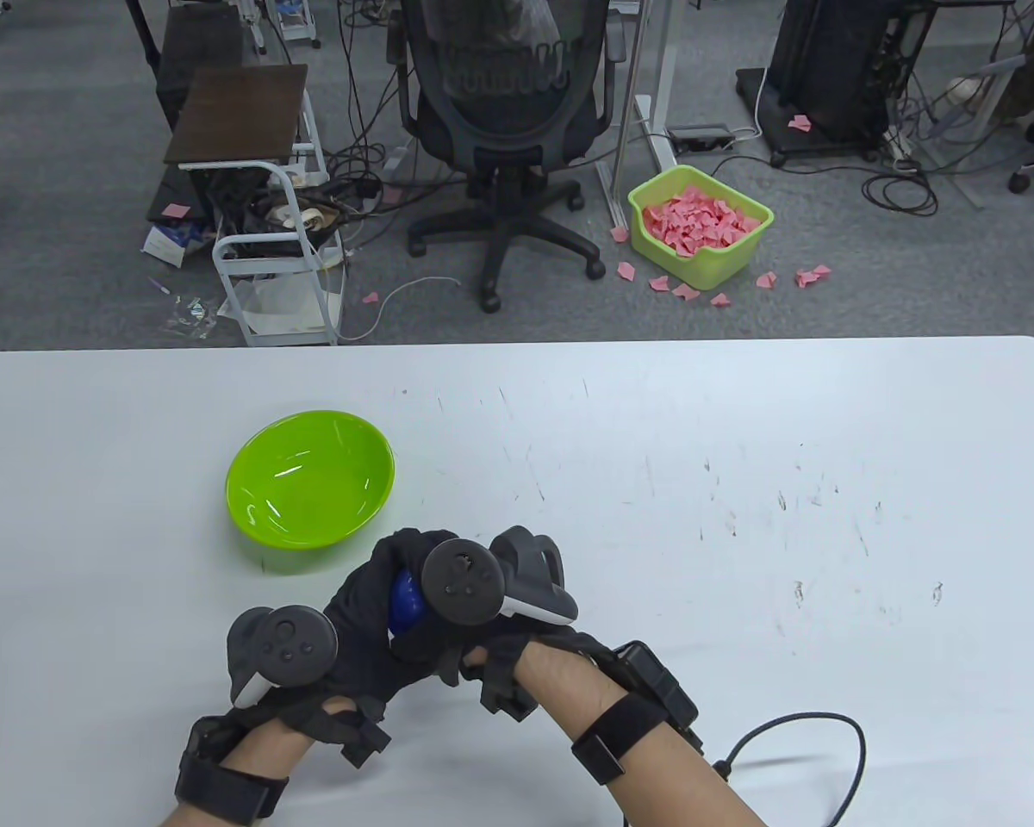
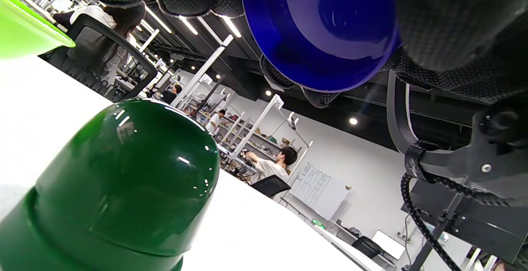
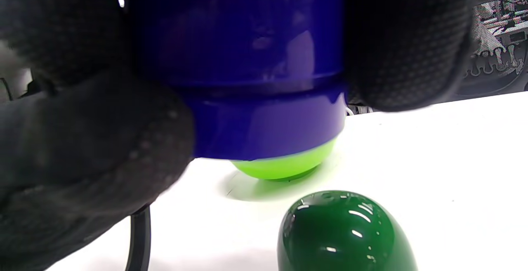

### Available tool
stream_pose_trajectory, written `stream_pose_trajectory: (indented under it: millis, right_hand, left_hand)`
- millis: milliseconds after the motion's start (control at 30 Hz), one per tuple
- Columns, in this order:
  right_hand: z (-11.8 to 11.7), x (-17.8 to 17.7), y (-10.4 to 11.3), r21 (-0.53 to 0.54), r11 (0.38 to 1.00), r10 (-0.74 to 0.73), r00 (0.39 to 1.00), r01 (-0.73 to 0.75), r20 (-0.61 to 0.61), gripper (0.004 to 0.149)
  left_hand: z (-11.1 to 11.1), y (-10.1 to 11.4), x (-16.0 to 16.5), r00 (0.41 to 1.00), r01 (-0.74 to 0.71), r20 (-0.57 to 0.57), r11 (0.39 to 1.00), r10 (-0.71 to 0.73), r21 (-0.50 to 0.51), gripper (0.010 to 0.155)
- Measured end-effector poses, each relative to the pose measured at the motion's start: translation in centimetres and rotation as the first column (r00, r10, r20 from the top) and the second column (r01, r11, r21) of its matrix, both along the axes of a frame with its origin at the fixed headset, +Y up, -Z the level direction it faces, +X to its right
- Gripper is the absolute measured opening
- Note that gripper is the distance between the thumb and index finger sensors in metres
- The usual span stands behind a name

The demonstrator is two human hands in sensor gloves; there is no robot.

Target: Pour dice into bowl

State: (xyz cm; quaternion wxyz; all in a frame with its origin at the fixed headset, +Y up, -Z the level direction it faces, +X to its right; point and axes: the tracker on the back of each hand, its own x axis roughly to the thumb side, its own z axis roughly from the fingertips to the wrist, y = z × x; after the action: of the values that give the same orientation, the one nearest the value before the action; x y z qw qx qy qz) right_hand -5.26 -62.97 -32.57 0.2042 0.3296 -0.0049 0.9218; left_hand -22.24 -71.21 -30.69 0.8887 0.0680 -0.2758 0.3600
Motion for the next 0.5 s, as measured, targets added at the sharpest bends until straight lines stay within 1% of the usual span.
stream_pose_trajectory:
  millis: [167,267,333,500]
  right_hand:
    - [0.0,0.3,0.1,-0.051,0.999,-0.009,1.0,0.008,-0.013,0.098]
    - [0.1,0.8,0.7,-0.05,0.998,-0.04,0.999,0.039,-0.019,0.094]
    - [0.1,1.4,1.3,-0.039,0.996,-0.081,0.997,0.081,-0.004,0.093]
    - [0.1,3.5,2.8,0.023,0.983,-0.181,0.983,0.181,0.033,0.092]
  left_hand:
    - [-0.1,0.2,-0.2,1.0,-0.018,0.009,1.0,0.018,0.012,0.115]
    - [-0.2,0.4,-0.5,0.999,-0.033,0.008,0.999,0.032,0.027,0.113]
    - [-0.2,0.4,-0.6,1.0,-0.024,0.001,0.999,0.024,0.041,0.113]
    - [-0.3,0.4,-0.6,1.0,-0.003,-0.009,0.999,0.004,0.036,0.112]
